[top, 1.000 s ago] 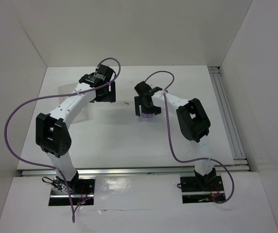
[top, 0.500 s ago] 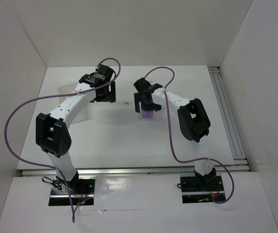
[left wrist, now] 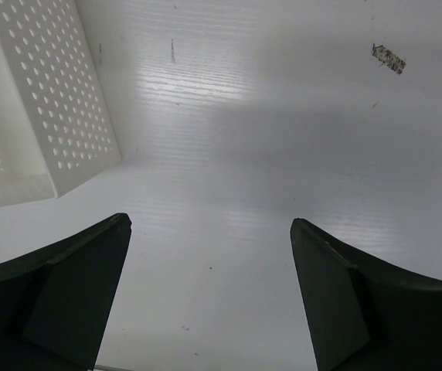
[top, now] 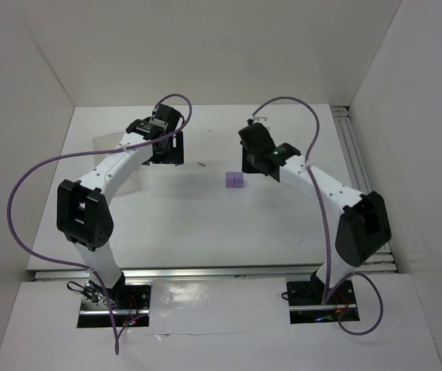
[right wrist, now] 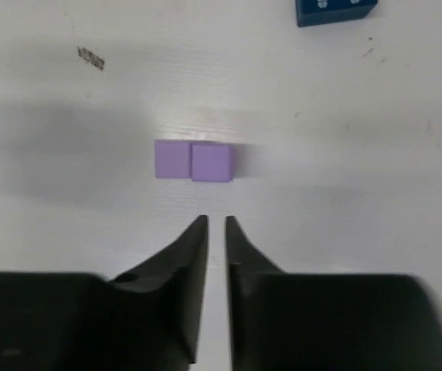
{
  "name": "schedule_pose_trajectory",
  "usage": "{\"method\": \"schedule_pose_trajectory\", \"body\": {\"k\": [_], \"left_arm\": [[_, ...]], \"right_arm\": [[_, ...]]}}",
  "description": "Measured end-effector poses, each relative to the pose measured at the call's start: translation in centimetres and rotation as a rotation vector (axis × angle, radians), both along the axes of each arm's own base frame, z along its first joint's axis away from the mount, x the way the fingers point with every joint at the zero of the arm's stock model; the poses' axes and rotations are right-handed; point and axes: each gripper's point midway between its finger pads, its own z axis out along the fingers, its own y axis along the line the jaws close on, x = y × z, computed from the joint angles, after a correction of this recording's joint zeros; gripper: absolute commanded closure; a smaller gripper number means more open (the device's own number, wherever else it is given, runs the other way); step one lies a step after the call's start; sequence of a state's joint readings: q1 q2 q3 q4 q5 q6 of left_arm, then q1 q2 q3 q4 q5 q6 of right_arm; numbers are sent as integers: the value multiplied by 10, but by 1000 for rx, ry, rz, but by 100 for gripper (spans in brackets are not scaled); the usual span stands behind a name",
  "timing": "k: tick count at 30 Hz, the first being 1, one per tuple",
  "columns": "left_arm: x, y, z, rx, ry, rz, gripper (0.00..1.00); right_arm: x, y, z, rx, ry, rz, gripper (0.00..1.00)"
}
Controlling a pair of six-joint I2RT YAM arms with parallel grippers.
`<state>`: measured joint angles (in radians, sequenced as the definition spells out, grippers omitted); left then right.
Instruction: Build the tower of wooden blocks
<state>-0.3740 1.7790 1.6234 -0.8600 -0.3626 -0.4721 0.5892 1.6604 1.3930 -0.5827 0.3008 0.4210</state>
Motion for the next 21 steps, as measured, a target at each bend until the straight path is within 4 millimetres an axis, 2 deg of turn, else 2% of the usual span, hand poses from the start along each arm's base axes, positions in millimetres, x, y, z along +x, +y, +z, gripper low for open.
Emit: {"method": "schedule_pose_trajectory", "body": {"k": [2,3,5,8,10,12,16,21], "left_arm": [[0,0,0,0,0,0,3],[0,0,0,0,0,0,3],[0,0,0,0,0,0,3],[0,0,0,0,0,0,3],[0,0,0,0,0,0,3],[0,0,0,0,0,0,3],[0,0,0,2,0,1,3],[0,1,0,5,-2,3,3]], "right_arm": [[-12,-6,-1,32,-16,-9,100],[-17,-8,-7,35,-6,-7,100],[-26,-8,-32,41,38,-6,100],[-46,-9,-82,39,153,-11,100],[-58,-13,-104,29,211,-22,100],[-60,-11,-113,45,228,-35,100],[-49,0,-116,98,201,-52,100],[-43,6,-131,105,216,-62,100]]}}
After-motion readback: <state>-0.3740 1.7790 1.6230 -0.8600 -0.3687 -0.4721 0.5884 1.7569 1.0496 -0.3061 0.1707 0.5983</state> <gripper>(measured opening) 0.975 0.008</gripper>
